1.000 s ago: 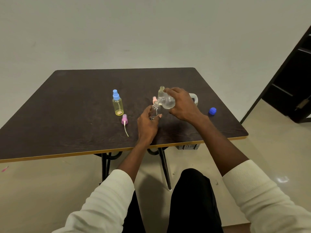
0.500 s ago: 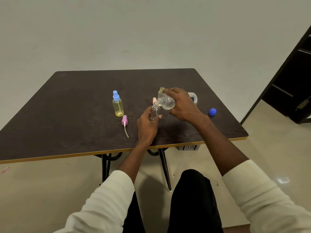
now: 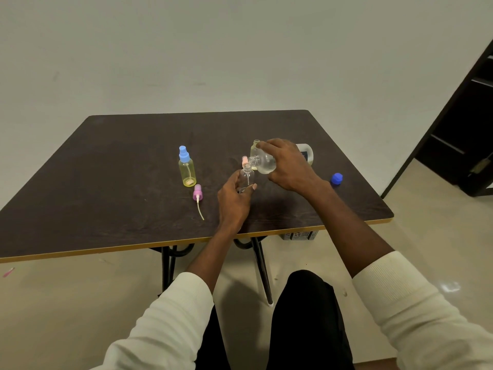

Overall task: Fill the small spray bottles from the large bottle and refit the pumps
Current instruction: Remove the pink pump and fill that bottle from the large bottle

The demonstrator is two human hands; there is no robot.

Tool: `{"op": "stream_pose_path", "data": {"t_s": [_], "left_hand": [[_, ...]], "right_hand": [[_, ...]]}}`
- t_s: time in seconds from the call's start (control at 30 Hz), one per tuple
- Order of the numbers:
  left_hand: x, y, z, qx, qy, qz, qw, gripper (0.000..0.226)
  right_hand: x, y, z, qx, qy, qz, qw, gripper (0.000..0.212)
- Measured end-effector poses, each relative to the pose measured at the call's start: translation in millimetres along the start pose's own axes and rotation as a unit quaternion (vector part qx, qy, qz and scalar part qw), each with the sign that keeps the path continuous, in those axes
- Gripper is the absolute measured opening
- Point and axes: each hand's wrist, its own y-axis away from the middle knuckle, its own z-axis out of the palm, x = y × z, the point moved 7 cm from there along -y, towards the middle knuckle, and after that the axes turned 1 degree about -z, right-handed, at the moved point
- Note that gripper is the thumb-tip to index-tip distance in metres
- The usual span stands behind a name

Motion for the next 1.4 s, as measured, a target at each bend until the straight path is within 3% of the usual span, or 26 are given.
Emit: {"op": "stream_pose_path", "data": {"t_s": [1.4], "left_hand": [[-3.9, -2.0, 2.4, -0.006, 0.005, 0.002, 1.000, 0.035]], "right_hand": [[1.0, -6.0, 2.2, -0.008, 0.023, -0.004, 1.000, 0.075]]}}
